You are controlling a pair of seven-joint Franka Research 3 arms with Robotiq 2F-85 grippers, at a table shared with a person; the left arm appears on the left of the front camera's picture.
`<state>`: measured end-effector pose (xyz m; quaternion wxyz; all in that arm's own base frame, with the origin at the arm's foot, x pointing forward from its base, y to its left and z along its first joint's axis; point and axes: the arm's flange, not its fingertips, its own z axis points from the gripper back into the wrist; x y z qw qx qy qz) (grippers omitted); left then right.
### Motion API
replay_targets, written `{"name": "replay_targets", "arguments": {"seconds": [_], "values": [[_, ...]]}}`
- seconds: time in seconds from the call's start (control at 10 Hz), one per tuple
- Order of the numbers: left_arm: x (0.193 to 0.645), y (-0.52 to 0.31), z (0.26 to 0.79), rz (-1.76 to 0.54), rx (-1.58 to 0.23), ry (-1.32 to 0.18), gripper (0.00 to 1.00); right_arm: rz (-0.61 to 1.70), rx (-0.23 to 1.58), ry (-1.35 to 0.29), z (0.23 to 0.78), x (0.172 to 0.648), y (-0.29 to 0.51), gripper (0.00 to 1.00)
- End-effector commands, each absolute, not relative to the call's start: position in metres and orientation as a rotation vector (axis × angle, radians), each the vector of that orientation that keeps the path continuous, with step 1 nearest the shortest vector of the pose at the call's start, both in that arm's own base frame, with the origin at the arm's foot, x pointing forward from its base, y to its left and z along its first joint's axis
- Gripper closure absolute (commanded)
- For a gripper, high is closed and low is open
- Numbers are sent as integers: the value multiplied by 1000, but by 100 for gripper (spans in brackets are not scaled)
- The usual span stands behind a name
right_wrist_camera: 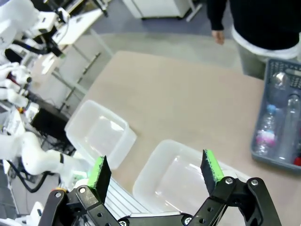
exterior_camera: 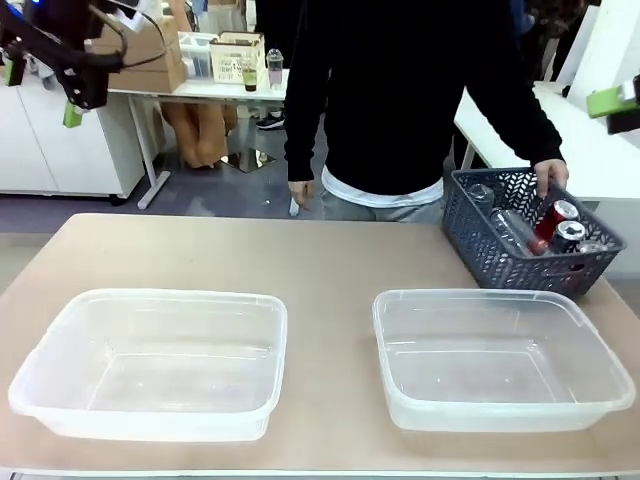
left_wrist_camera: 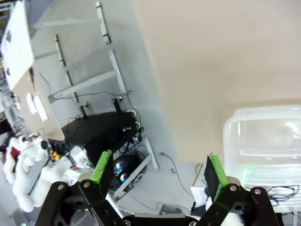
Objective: Sort the waste into each basket.
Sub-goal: Pick up the Organizing box on the left side of the table and lift it.
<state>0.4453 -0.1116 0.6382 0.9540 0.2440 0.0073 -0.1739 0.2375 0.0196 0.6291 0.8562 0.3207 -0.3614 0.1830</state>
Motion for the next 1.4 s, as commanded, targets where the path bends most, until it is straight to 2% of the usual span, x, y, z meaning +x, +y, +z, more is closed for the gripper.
{"name": "replay_targets", "arguments": {"seconds": [0.0, 0.1, 0.2, 0.3, 0.4, 0.6, 0.8, 0.9, 1.0, 1.1, 1.3], "values": [[422, -98, 676, -542, 57, -110, 0, 407, 698, -778, 625, 238, 16, 0], [398, -77, 697, -646, -281, -197, 0, 407, 698, -778, 625, 238, 16, 0], [366, -49, 714, -613, -521, -332, 0, 407, 698, -778, 625, 238, 16, 0], [334, -25, 724, -551, -611, -428, 0, 407, 698, -778, 625, 238, 16, 0], [308, -15, 728, -462, -592, -432, 0, 407, 698, -778, 625, 238, 16, 0], [272, -10, 688, -306, -644, -303, 0, 407, 698, -778, 625, 238, 16, 0], [284, -13, 621, -237, -855, -130, 0, 407, 698, -778, 625, 238, 16, 0], [299, -4, 597, -189, -891, -27, 0, 407, 698, -778, 625, 238, 16, 0], [323, 5, 595, 6, -566, 177, 0, 407, 698, -778, 625, 238, 16, 0], [279, -8, 608, -248, -848, -110, 0, 407, 698, -778, 625, 238, 16, 0], [279, -8, 608, -248, -848, -110, 0, 407, 698, -778, 625, 238, 16, 0]]}}
